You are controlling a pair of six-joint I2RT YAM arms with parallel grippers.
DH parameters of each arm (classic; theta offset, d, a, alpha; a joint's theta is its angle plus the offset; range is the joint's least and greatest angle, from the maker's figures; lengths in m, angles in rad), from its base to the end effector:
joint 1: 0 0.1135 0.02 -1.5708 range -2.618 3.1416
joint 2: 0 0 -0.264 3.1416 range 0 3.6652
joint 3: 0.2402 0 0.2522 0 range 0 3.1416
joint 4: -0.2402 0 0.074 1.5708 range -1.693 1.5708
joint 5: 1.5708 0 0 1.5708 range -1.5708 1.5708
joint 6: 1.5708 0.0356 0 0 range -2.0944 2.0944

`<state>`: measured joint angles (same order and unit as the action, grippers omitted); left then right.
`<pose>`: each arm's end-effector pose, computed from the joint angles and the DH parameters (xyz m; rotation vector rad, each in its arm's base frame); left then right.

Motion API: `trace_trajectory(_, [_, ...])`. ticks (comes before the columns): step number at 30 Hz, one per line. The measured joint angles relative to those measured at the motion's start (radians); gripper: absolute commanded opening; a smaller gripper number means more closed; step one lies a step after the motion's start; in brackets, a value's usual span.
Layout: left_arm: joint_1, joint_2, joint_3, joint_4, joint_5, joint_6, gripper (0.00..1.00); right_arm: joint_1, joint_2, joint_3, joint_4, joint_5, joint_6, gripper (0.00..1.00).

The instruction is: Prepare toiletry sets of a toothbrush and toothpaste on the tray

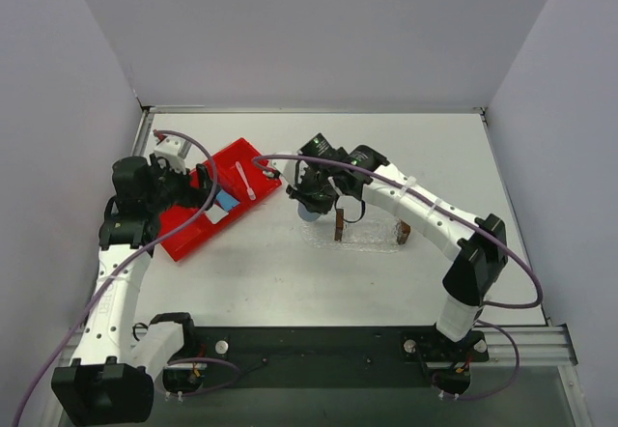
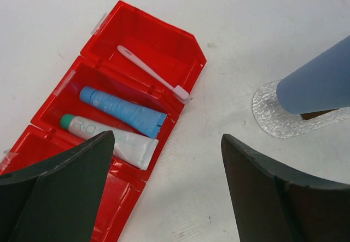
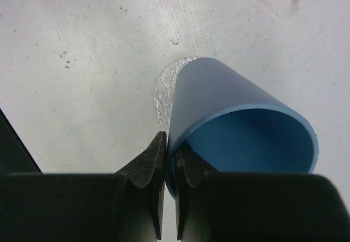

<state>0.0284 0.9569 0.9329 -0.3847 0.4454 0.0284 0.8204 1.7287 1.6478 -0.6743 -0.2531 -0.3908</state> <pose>0.2120 -0.0093 0.3412 0.2881 1.9376 -0.4025 0.2591 0.2910 0.3399 -1.4427 1.8569 0.5081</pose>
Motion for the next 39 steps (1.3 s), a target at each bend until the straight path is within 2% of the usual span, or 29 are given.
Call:
trace_trajectory(12, [0.031,-0.048,-0.052,-0.029,-0.012,0.058,0.9,0.046,0.067,0.027,-0.046,0.082,-0.051,0.0])
trace_trajectory(39, [0.133,-0.05,-0.069,-0.031,-0.029,0.056,0.9,0.059,0.118,0.027,-0.073,0.073,-0.086,0.0])
